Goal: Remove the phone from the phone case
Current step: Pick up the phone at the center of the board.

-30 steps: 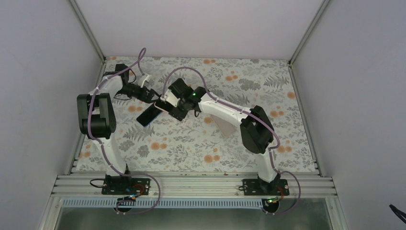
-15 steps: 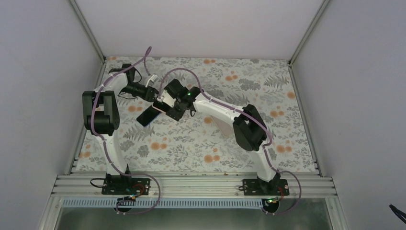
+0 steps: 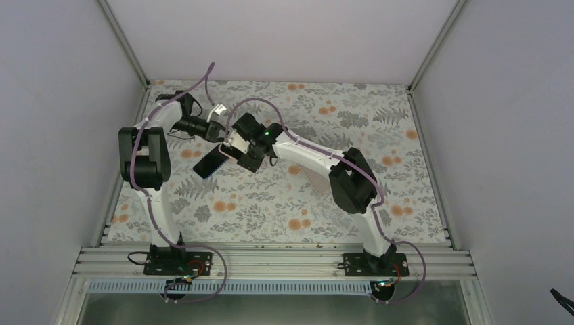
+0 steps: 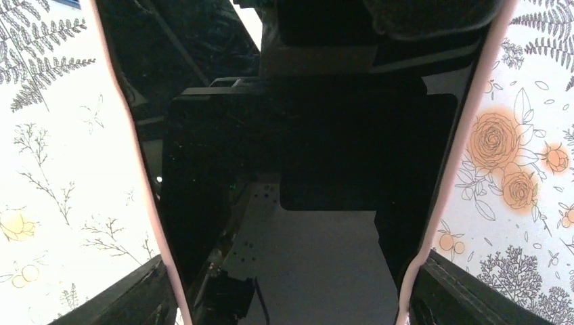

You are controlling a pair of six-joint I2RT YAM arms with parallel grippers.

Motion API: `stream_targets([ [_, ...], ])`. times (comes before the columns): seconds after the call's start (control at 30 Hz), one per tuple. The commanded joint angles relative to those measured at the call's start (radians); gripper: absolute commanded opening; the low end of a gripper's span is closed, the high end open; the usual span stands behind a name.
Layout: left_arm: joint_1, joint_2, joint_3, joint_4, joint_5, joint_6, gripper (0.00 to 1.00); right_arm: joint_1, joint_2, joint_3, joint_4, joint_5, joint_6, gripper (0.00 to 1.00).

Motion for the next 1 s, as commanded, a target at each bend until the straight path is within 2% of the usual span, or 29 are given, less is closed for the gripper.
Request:
stream_targets([
  [0.0, -0.051, -0.012, 0.020, -0.151, 0.036, 0.173, 0.02, -0.031, -0.033, 0.042, 0.124, 0.022, 0.004, 0.63],
  [0.07, -0.058, -0.016, 0.047, -0.202, 0.044, 0.248, 0.02, -0.043, -0.061, 0.024, 0.094, -0.033, 0.004, 0.80],
  [0.13, -0.066, -0.036, 0.064, -0.203, 0.024, 0.280, 0.02, -0.072, -0.117, -0.002, 0.044, -0.159, -0.032, 0.98],
  [0.17, -0.075, -0.050, 0.073, -0.204, 0.012, 0.295, 0.02, -0.091, -0.155, -0.026, 0.031, -0.224, -0.048, 1.00],
  [0.27, -0.101, -0.083, 0.103, -0.204, -0.023, 0.332, 0.02, -0.146, -0.261, -0.095, -0.019, -0.384, -0.102, 1.00],
  [0.37, -0.124, -0.114, 0.132, -0.204, -0.030, 0.362, 0.02, -0.213, -0.349, -0.145, -0.064, -0.483, -0.142, 1.00],
  [0.53, -0.173, -0.204, 0.158, -0.203, -0.042, 0.446, 0.02, -0.380, -0.434, -0.214, -0.131, -0.684, -0.256, 1.00],
  [0.63, -0.181, -0.234, 0.190, -0.203, -0.002, 0.471, 0.02, -0.390, -0.466, -0.288, -0.143, -0.714, -0.318, 1.00],
  [0.8, -0.195, -0.261, 0.211, -0.203, 0.035, 0.485, 0.02, -0.391, -0.530, -0.426, -0.007, -0.665, -0.325, 1.00],
  [0.97, -0.209, -0.276, 0.193, -0.204, 0.037, 0.483, 0.02, -0.392, -0.498, -0.418, 0.026, -0.637, -0.307, 1.00],
])
